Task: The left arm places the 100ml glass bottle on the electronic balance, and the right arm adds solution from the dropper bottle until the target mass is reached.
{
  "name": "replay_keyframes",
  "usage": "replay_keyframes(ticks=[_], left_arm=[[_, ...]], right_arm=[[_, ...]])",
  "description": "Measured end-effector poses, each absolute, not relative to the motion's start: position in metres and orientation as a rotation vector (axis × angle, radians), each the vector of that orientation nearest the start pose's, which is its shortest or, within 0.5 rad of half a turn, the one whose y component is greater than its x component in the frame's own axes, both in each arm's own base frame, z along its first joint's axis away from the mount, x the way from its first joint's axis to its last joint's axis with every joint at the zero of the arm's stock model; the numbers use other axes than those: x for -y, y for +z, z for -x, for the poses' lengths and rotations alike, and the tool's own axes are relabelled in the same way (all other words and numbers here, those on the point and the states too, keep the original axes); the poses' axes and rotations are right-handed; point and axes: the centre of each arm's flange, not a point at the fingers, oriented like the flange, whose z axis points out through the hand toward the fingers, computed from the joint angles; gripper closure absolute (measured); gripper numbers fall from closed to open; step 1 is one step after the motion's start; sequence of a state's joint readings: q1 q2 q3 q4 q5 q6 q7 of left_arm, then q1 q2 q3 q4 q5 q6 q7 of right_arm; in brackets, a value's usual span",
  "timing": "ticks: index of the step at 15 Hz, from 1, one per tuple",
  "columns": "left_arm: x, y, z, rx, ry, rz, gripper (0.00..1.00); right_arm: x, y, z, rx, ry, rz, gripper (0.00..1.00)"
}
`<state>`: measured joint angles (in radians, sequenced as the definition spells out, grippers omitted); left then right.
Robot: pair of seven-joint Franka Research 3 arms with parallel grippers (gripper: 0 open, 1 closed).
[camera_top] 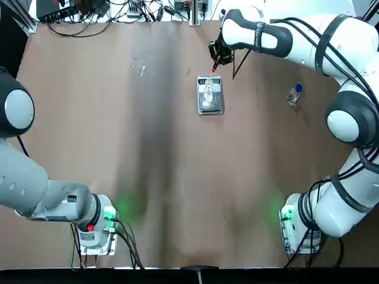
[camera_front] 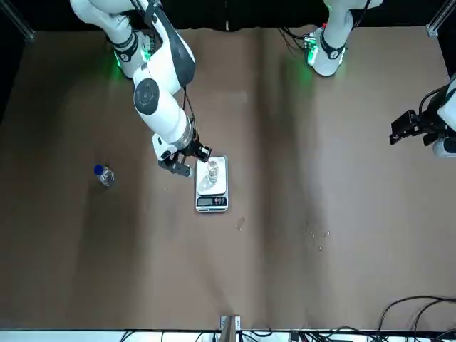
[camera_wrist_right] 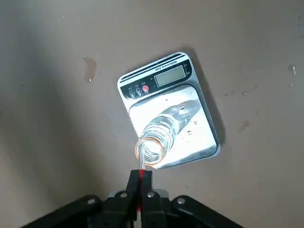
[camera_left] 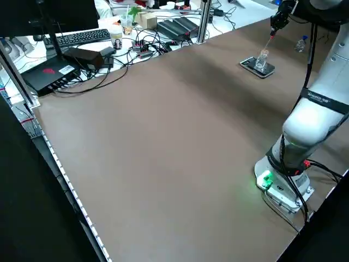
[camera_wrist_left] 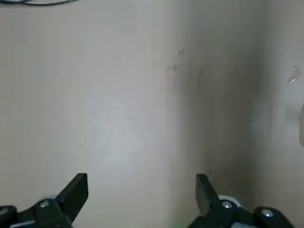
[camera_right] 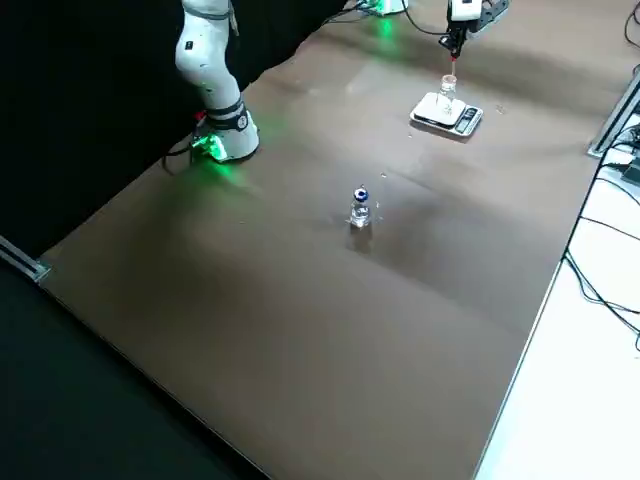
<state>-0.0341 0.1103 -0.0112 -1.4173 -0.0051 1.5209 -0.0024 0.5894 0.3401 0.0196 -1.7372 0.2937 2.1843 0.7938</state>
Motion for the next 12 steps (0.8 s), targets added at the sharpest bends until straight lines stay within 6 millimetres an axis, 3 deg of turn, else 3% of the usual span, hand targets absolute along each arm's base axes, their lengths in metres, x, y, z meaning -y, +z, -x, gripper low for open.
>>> replay_keyframes(ticks=[12], left_arm=[[0.0251,0.6298,-0.5841,-0.064,0.003,3.147,0.00]], right_arm=[[-0.3790,0.3994,-0.5427,-0.512,0.105,2.826,0.96]])
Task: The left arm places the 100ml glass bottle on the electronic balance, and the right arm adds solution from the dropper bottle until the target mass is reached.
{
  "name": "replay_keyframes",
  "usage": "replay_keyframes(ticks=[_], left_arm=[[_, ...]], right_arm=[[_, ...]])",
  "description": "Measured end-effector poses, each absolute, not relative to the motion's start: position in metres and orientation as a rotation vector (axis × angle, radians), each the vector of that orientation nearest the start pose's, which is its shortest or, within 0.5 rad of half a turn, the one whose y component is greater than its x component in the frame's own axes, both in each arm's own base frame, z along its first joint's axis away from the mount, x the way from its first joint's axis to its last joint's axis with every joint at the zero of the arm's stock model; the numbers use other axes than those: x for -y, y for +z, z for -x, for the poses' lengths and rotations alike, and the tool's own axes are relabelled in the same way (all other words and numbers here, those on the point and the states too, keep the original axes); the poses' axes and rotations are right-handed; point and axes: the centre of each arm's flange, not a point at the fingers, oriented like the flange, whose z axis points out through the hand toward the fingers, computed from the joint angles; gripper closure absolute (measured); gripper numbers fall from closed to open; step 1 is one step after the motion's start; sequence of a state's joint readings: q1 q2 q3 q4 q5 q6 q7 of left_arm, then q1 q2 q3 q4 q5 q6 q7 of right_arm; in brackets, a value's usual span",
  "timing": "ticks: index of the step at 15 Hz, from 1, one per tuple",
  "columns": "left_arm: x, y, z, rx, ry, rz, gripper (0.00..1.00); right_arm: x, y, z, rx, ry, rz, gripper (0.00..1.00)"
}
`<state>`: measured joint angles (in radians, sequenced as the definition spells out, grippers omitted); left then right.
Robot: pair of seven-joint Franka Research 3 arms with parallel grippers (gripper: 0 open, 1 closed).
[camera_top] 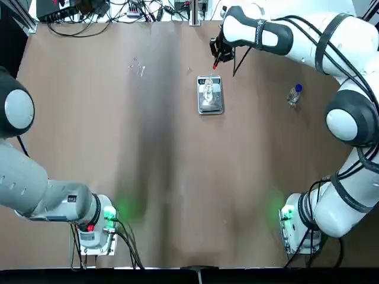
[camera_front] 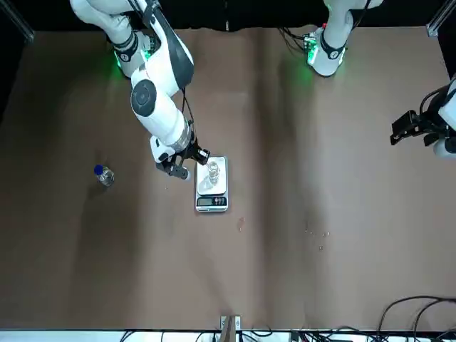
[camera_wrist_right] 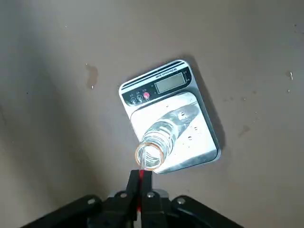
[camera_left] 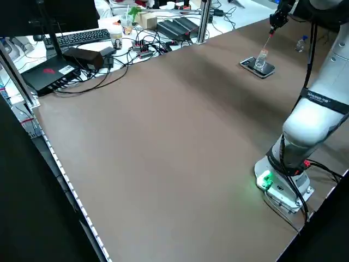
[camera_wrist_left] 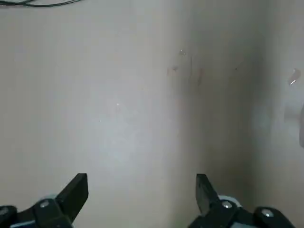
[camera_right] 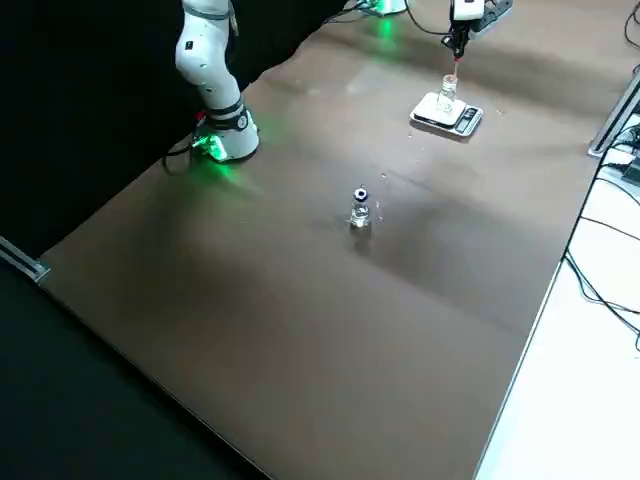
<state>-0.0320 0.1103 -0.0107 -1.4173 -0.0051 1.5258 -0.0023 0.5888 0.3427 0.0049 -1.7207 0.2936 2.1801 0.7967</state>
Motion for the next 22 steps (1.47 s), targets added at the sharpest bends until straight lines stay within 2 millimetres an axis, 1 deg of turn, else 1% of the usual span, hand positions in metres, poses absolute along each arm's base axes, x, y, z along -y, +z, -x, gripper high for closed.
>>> replay_keyframes(ticks=[5,10,12,14,19,21,22], left_arm=[[0.023,0.630,-0.585,-0.057,-0.002,3.147,0.00],[0.024,0.630,-0.585,-0.061,-0.002,3.147,0.00],[0.025,0.630,-0.584,-0.063,-0.002,3.147,0.00],[0.025,0.630,-0.584,-0.063,-0.002,3.147,0.00],[0.031,0.630,-0.584,-0.073,-0.002,3.147,0.00],[0.030,0.630,-0.584,-0.072,-0.002,3.147,0.00],[0.030,0.630,-0.584,-0.072,-0.002,3.147,0.00]], right_arm=[[-0.379,0.400,-0.541,-0.507,0.128,2.836,0.96],[-0.385,0.402,-0.537,-0.519,0.144,2.838,0.96],[-0.385,0.406,-0.538,-0.522,0.136,2.832,0.96],[-0.384,0.415,-0.539,-0.526,0.121,2.823,0.96],[-0.378,0.437,-0.538,-0.540,0.148,2.827,0.96],[-0.368,0.448,-0.544,-0.559,0.153,2.824,0.96],[-0.359,0.453,-0.550,-0.576,0.157,2.822,0.96]])
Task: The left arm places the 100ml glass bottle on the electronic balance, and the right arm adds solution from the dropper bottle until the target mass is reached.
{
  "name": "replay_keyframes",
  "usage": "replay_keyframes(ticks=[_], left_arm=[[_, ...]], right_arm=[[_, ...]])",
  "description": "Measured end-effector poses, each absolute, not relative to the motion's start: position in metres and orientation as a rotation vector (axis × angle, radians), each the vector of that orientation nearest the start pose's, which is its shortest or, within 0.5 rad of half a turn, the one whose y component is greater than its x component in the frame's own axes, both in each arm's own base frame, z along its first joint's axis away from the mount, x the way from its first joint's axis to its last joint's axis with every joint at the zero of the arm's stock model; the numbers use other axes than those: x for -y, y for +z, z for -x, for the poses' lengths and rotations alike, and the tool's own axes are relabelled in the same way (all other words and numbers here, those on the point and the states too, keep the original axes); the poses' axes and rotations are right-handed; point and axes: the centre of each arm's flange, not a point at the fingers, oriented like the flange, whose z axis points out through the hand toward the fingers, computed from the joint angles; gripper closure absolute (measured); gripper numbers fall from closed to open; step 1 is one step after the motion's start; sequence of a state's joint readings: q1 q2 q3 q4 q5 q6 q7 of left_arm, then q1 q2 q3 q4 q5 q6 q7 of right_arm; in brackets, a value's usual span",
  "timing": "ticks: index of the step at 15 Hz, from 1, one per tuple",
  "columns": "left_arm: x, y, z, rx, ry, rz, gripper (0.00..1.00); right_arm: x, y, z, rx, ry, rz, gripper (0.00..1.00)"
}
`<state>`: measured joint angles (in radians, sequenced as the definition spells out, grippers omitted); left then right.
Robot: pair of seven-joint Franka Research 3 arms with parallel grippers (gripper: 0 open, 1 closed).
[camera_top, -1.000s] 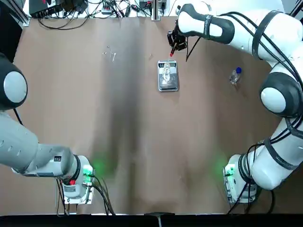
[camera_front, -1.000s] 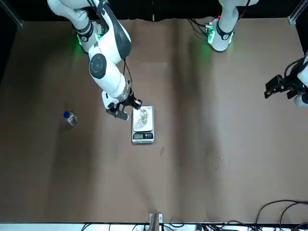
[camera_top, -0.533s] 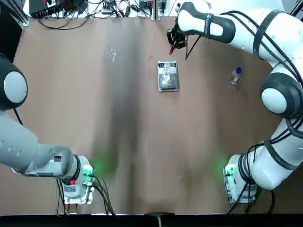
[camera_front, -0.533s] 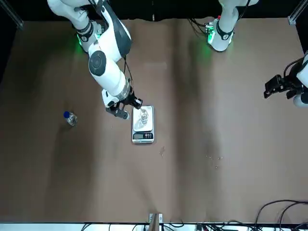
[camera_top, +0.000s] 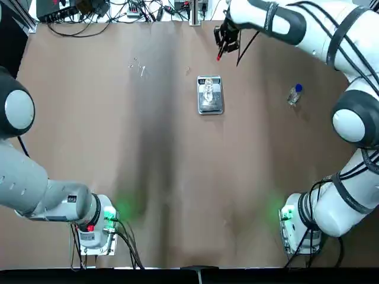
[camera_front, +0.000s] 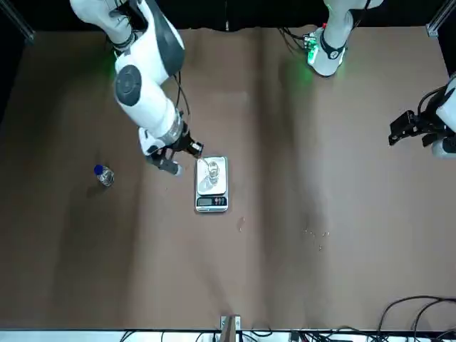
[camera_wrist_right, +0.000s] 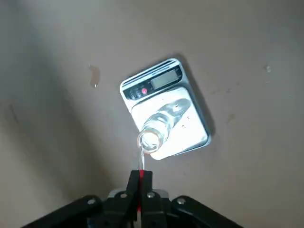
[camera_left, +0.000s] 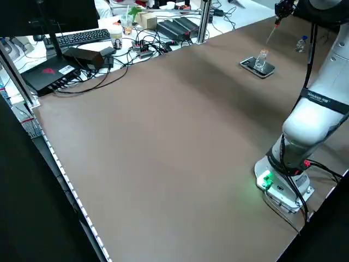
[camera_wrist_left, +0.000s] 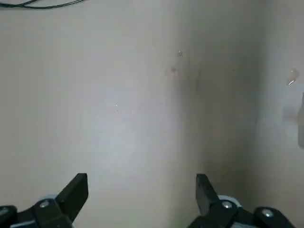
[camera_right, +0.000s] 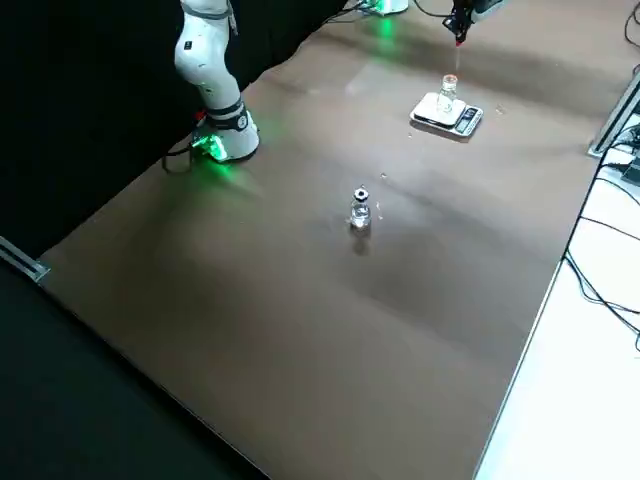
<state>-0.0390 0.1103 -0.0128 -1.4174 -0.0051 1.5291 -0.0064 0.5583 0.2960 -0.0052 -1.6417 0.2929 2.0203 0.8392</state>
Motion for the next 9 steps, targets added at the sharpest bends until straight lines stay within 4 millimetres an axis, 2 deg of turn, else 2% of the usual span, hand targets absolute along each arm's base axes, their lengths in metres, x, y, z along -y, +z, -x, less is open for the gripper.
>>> replay_keyframes(ticks=[3,9], left_arm=[[0.030,0.630,-0.584,-0.070,-0.002,3.147,0.00],[0.030,0.629,-0.584,-0.074,0.001,3.147,0.00]], right_arm=[[-0.315,0.472,-0.570,-0.655,0.183,2.818,0.96],[-0.166,0.514,-0.593,-0.766,0.224,2.865,0.96]])
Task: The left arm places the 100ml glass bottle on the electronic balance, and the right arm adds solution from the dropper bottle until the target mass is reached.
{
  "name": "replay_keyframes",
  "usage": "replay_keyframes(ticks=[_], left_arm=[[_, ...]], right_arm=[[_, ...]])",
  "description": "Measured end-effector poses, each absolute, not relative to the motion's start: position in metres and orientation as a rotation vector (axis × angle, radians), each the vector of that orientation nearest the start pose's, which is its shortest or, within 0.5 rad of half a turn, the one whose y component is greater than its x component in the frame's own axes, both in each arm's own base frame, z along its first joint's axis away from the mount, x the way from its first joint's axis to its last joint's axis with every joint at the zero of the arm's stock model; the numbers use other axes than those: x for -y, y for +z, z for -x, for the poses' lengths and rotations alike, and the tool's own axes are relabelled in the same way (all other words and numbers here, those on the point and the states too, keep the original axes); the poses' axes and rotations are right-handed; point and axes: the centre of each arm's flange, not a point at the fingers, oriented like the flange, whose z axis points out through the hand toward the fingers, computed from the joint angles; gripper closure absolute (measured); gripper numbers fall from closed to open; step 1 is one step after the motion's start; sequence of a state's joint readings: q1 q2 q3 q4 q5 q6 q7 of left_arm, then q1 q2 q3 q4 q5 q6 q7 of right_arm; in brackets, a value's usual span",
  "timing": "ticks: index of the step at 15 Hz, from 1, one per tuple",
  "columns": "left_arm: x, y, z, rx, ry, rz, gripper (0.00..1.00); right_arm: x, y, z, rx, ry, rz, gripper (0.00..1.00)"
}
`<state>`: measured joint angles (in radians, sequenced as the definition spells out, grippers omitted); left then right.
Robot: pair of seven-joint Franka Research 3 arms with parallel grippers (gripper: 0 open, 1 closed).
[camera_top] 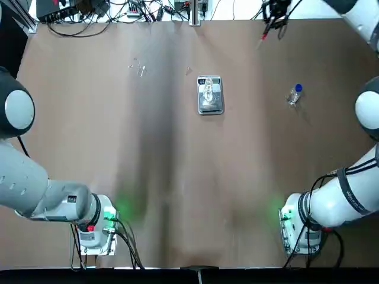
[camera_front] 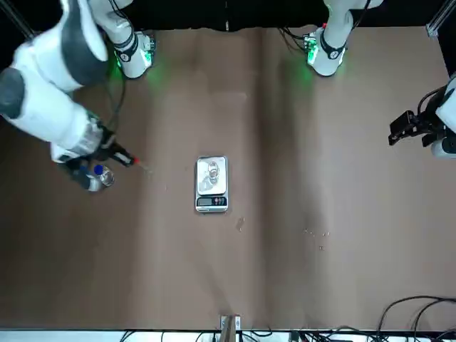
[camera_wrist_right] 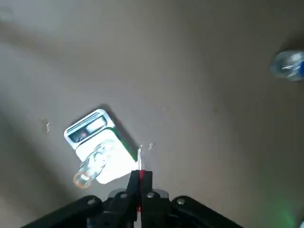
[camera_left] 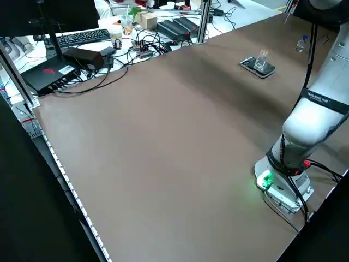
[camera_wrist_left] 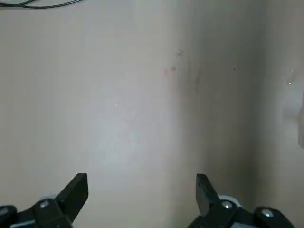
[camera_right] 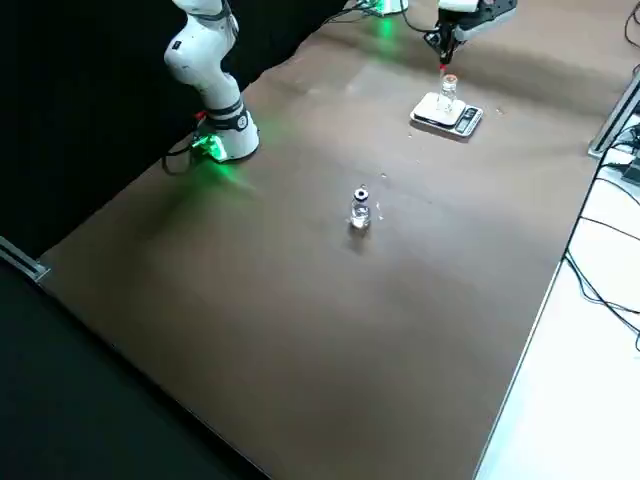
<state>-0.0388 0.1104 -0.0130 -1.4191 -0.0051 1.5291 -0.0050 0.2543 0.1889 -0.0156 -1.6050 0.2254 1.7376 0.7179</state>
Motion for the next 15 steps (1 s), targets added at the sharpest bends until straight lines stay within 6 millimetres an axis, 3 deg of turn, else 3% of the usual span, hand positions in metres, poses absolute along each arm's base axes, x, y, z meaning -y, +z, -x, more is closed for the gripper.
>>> replay_keyframes(ticks=[3,4,8,15], left_arm=[[0.029,0.629,-0.584,-0.074,0.002,3.147,0.00],[0.028,0.629,-0.584,-0.074,0.003,3.147,0.00],[0.029,0.629,-0.584,-0.078,0.003,3.147,0.00],[0.029,0.628,-0.584,-0.078,0.003,3.147,0.00]], right_arm=[[-0.110,0.525,-0.591,-0.755,0.227,2.915,0.96],[-0.068,0.525,-0.588,-0.733,0.230,2.944,0.96],[0.007,0.505,-0.568,-0.623,0.279,2.988,0.96],[0.049,0.454,-0.527,-0.479,0.216,3.006,0.96]])
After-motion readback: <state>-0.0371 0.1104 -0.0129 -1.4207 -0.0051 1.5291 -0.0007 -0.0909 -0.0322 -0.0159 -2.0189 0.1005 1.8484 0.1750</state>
